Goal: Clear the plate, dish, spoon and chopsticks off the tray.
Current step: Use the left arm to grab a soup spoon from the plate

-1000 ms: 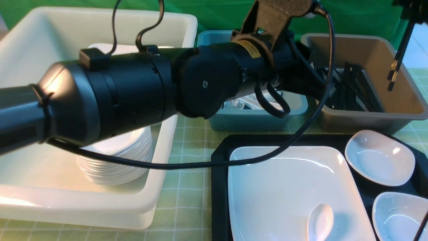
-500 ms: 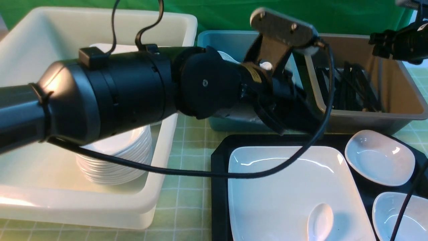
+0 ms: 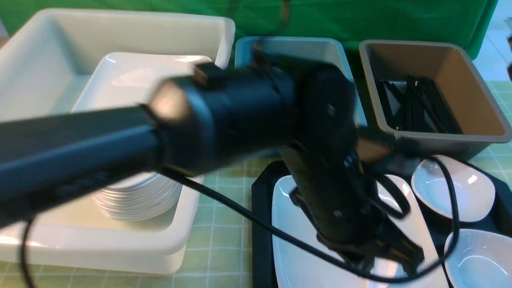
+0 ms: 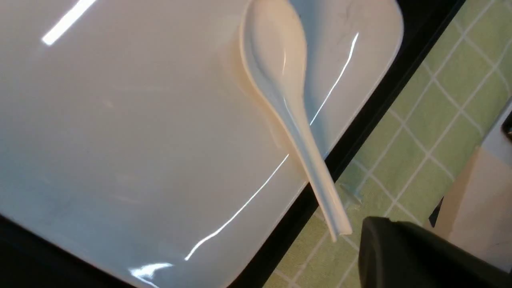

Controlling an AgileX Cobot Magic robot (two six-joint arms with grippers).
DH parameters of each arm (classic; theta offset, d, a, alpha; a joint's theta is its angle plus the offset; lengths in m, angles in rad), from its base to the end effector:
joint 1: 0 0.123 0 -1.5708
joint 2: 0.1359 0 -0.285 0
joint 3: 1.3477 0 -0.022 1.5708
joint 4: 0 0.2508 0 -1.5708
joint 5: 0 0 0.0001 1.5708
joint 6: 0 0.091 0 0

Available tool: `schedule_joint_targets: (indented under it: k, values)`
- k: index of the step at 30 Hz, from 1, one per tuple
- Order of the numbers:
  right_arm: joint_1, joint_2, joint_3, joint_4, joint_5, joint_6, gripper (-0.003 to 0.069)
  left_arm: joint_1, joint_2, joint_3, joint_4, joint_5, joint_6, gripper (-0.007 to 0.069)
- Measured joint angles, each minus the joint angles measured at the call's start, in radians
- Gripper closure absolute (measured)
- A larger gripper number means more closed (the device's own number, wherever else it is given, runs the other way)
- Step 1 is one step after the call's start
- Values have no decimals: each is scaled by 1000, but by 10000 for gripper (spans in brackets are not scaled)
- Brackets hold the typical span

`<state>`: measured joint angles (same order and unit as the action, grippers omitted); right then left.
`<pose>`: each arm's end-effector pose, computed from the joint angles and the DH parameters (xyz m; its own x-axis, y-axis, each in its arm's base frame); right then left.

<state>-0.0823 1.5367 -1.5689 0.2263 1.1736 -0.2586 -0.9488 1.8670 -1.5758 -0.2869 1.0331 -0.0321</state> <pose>0.3204 -0.0075 0.3812 -0.8457 -0.0961 -0.5250 -0.1684 0.9815 0.0916 0.2149 -0.3378 0.2697 -0.6894 0.6602 -0.2980 0.7243 0.6269 -0.2868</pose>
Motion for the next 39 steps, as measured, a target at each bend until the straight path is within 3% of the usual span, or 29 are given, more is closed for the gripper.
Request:
schedule_joint_targets:
  k: [3,11,15,18,21,22,23,25,26,39]
  values:
    - [0,-155,153,3,12,-3,657,-34,58,-16,30,-7,-3,518]
    - [0,-482,540,79,17,-50,657,-96,193,-35,103,-76,-23,175]
    - [0,-557,600,110,39,-99,657,-96,232,-36,116,-104,-41,140]
    - [0,-611,625,146,42,-122,657,-96,248,-36,122,-114,-46,155]
    - [0,-650,629,186,44,-166,657,-97,255,-39,112,-115,-47,244]
    - [0,-670,629,222,44,-196,657,-98,257,-41,101,-115,-47,339]
    - [0,-671,629,222,44,-196,657,-99,258,-41,100,-115,-47,352]
    - [0,-682,629,271,45,-236,657,-99,255,-50,98,-114,-46,519]
    - [0,-684,629,293,45,-249,657,-99,255,-54,98,-108,-46,549]
    - [0,-684,629,377,17,-311,657,-54,218,-295,134,123,-40,560]
